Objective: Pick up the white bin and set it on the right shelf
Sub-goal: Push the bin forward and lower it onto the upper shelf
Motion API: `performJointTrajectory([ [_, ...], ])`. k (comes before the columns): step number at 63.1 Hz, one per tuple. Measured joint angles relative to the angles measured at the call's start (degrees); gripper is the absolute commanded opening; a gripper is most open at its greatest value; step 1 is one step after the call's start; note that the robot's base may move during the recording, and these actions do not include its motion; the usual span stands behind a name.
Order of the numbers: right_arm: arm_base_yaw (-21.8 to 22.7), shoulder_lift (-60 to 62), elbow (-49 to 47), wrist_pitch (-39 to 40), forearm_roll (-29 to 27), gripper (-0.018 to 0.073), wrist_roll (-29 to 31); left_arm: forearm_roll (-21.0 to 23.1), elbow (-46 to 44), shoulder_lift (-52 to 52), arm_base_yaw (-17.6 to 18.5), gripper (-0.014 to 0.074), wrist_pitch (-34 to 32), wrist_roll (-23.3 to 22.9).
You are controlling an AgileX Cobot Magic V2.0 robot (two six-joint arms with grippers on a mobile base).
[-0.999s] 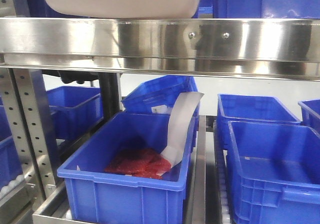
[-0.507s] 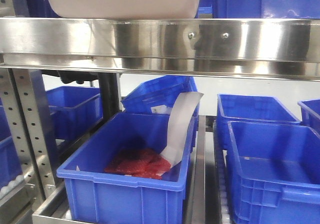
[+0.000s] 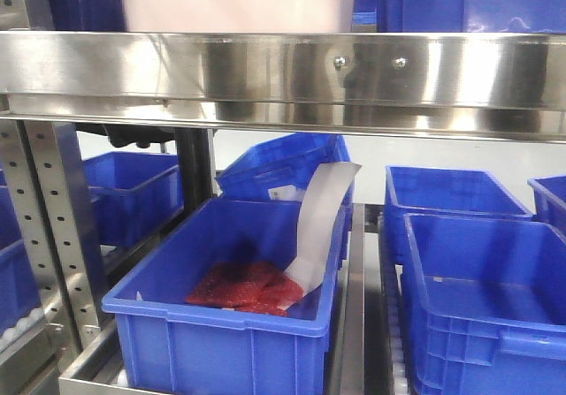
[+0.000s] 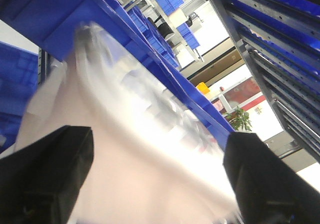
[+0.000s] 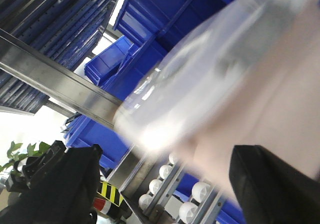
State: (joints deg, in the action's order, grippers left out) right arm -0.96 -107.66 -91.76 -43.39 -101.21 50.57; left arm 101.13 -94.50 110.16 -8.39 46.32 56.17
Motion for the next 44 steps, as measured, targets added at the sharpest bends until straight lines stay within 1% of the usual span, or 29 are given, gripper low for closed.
performJointTrajectory([
  [11,1.6,0.0,0.0,-1.1,0.0,0.0633,0.1,-0.3,-0.7,-0.3,-1.1,0.0441,0.9,0.5],
  [18,3.0,0.4,0.0,-3.1,0.0,0.0631,1.1,-2.7,-3.0,-1.2,-1.8,0.044,3.6,0.5],
  [21,3.6,1.0,0.0,-4.0,0.0,0.061,2.1,-4.5,-4.8,-1.5,-1.9,0.0428,5.5,0.7],
  [26,4.2,2.8,0.0,-5.5,0.1,0.0508,3.4,-7.9,-7.3,-2.3,-2.0,0.034,8.3,0.8],
  [29,4.3,4.1,0.0,-6.0,0.1,0.0415,3.8,-10.0,-8.4,-3.1,-2.0,0.0256,9.9,0.8],
  [31,4.3,5.2,0.0,-6.2,0.6,0.0322,4.0,-11.6,-9.0,-3.7,-2.0,0.0199,11.0,0.8],
  [33,4.4,6.3,0.0,-6.4,1.3,0.0258,4.1,-13.0,-9.5,-4.4,-2.0,0.0153,12.2,0.8],
  [34,4.4,6.8,0.0,-6.4,1.6,0.0211,4.2,-13.6,-9.6,-4.6,-2.0,0.0116,12.7,0.8],
  [38,4.4,9.1,0.0,-7.0,3.4,0.0079,4.3,-16.2,-10.2,-6.0,-2.0,-0.0005,14.8,0.9],
  [40,4.4,10.1,0.0,-7.2,4.4,0.0048,4.4,-17.3,-10.3,-6.7,-1.9,-0.0064,15.7,0.9],
  [42,4.4,11.2,0.0,-7.1,5.6,0.0063,4.4,-18.4,-10.3,-7.3,-1.9,-0.0121,16.6,0.9],
  [43,4.4,11.5,0.0,-7.1,6.0,0.0067,4.4,-18.9,-10.3,-7.6,-1.9,-0.0137,17.1,0.9],
  [44,4.4,12.1,0.0,-7.1,6.7,0.0068,4.4,-19.6,-10.3,-7.8,-1.9,-0.0129,17.4,0.9],
])
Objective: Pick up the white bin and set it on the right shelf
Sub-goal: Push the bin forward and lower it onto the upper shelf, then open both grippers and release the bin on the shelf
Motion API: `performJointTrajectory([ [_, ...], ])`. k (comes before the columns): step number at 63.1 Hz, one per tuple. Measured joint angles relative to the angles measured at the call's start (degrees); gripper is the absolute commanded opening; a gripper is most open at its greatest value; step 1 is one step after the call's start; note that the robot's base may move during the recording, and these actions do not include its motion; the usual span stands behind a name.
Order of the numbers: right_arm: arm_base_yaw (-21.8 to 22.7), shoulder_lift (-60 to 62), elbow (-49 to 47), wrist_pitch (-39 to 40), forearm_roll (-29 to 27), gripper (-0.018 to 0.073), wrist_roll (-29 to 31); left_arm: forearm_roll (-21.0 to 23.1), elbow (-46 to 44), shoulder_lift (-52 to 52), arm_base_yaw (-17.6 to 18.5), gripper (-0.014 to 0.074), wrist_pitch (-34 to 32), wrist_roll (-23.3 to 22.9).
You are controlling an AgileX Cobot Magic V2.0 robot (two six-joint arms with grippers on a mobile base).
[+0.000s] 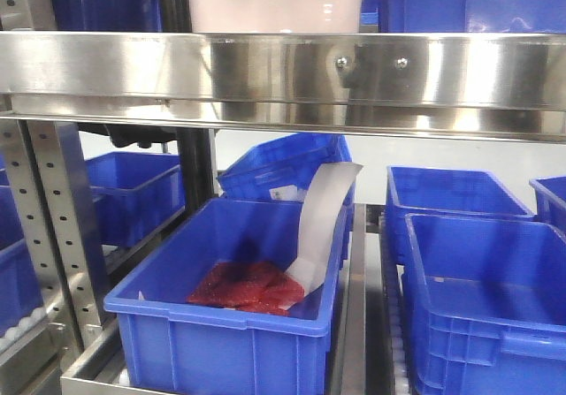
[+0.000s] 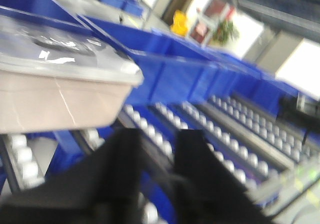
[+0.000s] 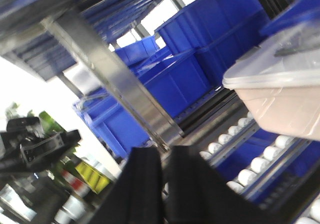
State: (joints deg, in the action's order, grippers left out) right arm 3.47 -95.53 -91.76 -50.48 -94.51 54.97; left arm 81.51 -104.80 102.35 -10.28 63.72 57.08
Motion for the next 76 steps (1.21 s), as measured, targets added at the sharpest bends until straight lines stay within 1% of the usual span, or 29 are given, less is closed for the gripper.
performJointTrajectory([
  [4,0.0,1.9,0.0,0.1,3.1,0.0068,0.1,-2.6,-0.1,-0.8,0.0,-0.0118,1.6,0.0],
  [8,0.0,3.7,0.0,0.7,6.9,0.0068,0.1,-5.9,-0.1,-1.5,0.0,-0.0118,2.6,-1.3],
  [14,0.0,6.6,0.3,2.2,13.7,0.0068,-0.5,-13.0,-0.1,-3.1,0.2,-0.0118,2.8,-5.5],
  [21,0.0,10.7,2.4,5.1,22.0,0.0068,-3.4,-23.0,-0.1,-5.4,1.5,-0.0118,2.8,-11.7],
  [25,0.0,13.7,5.2,7.8,27.2,0.0068,-5.4,-30.1,-0.1,-6.8,3.2,-0.0118,2.5,-15.1],
  [33,0.0,19.2,12.6,13.6,34.7,0.0068,-8.4,-42.6,-0.1,-9.0,7.4,-0.0118,1.5,-20.5],
  [37,0.0,22.2,17.6,17.0,37.4,0.0068,-9.3,-47.7,-0.1,-9.5,9.6,-0.0118,0.9,-23.0],
  [40,0.0,25.0,22.3,20.2,39.1,0.0068,-9.5,-50.7,-0.1,-9.7,11.1,-0.0118,0.6,-24.6],
  [45,0.0,28.7,28.5,24.6,40.6,0.0068,-9.6,-53.8,-0.1,-9.7,12.2,-0.0118,0.3,-26.4],
  [51,0.0,33.7,36.3,30.1,42.3,0.0068,-9.6,-56.5,1.4,-10.3,12.5,-0.0118,-1.2,-29.1],
  [58,0.0,39.0,43.8,36.1,42.5,0.0068,-9.7,-58.0,5.9,-12.6,12.5,-0.0118,-4.0,-30.5],
  [67,0.0,45.2,51.5,41.3,42.5,0.0068,-9.7,-58.4,15.8,-18.0,12.5,-0.0118,-10.3,-31.0],
  [76,0.0,51.8,58.6,43.9,42.4,0.0068,-9.7,-58.2,30.7,-26.5,12.5,-0.0117,-19.6,-31.0],
])
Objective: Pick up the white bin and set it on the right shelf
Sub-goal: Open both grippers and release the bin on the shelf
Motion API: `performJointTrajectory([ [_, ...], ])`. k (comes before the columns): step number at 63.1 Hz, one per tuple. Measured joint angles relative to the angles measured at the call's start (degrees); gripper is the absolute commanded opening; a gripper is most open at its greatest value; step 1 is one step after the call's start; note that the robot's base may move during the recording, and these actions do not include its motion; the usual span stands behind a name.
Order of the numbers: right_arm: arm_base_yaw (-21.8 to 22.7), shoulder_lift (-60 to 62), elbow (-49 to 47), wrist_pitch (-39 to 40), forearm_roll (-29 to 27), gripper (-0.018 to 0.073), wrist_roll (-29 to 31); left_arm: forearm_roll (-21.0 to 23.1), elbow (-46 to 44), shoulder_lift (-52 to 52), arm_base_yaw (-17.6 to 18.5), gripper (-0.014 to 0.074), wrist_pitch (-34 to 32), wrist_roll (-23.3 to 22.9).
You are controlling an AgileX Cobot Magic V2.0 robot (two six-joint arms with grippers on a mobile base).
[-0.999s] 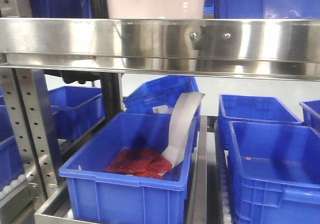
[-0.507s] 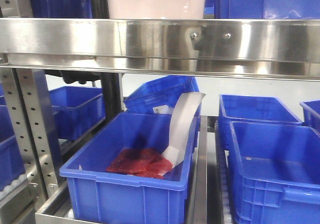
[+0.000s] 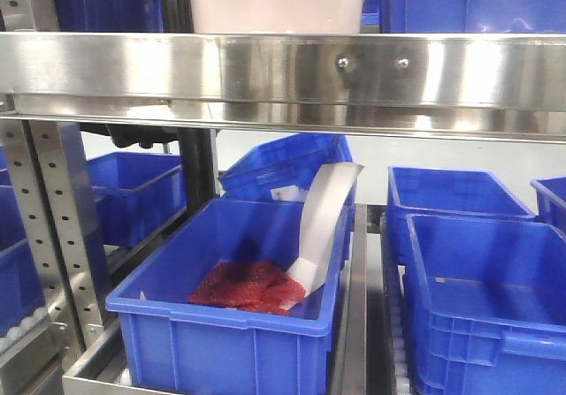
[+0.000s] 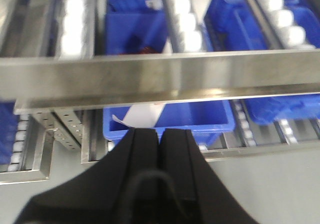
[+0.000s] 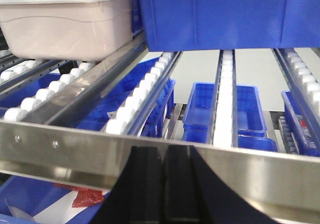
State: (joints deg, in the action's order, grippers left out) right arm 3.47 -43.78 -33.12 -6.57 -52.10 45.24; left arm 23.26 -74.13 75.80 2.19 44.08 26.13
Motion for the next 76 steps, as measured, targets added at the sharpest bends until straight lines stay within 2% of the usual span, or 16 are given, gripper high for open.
performJointTrajectory([
  [22,0.0,13.0,7.6,-0.4,-0.6,0.0068,0.0,0.9,33.2,-26.5,0.0,-0.0117,-24.4,0.2],
  [30,0.0,16.3,7.7,-1.8,-1.0,0.0068,0.0,1.2,40.1,-36.6,0.0,-0.0117,-29.5,0.2],
  [39,0.0,19.6,7.7,-2.7,-1.4,0.0068,0.0,1.3,42.8,-46.4,0.0,-0.0117,-31.0,0.2],
  [50,0.0,24.1,7.7,-2.2,-2.7,0.0068,-0.1,1.4,43.0,-53.6,0.0,-0.0117,-31.1,0.2],
  [76,0.0,25.3,7.7,0.1,-4.1,0.0068,-0.1,1.5,43.0,-56.4,0.0,-0.0117,-31.1,0.2],
])
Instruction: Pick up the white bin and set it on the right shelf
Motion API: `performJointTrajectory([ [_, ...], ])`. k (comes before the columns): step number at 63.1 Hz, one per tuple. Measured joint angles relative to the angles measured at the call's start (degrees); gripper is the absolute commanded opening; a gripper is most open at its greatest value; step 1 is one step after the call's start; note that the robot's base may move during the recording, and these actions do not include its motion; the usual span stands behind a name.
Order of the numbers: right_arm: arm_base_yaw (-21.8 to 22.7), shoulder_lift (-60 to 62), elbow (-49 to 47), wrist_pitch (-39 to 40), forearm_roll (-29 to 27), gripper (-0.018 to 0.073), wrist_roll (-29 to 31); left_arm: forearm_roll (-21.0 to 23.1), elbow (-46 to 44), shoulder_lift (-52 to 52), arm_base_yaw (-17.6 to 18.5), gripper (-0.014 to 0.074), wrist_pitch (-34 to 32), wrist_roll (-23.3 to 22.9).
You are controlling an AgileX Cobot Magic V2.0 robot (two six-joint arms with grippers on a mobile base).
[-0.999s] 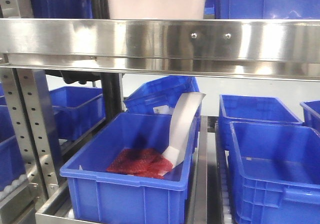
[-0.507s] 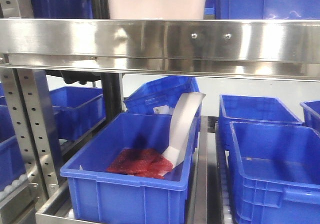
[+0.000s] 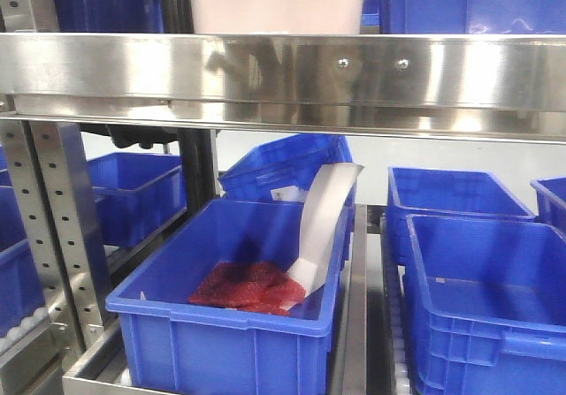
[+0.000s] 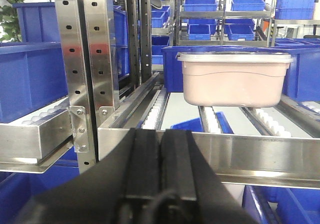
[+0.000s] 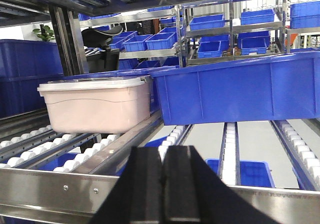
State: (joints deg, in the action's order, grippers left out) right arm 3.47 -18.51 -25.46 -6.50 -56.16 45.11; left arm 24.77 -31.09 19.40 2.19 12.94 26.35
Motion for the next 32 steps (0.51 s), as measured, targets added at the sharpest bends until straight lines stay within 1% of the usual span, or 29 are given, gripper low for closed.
performJointTrajectory([
  [30,0.0,0.0,0.0,0.0,-0.1,0.0068,0.0,0.0,0.2,-0.1,0.0,-0.0117,0.0,0.0],
  [32,0.0,0.0,0.0,0.0,-0.1,0.0068,0.0,-0.8,0.5,-0.2,0.0,-0.0117,-0.1,0.0],
])
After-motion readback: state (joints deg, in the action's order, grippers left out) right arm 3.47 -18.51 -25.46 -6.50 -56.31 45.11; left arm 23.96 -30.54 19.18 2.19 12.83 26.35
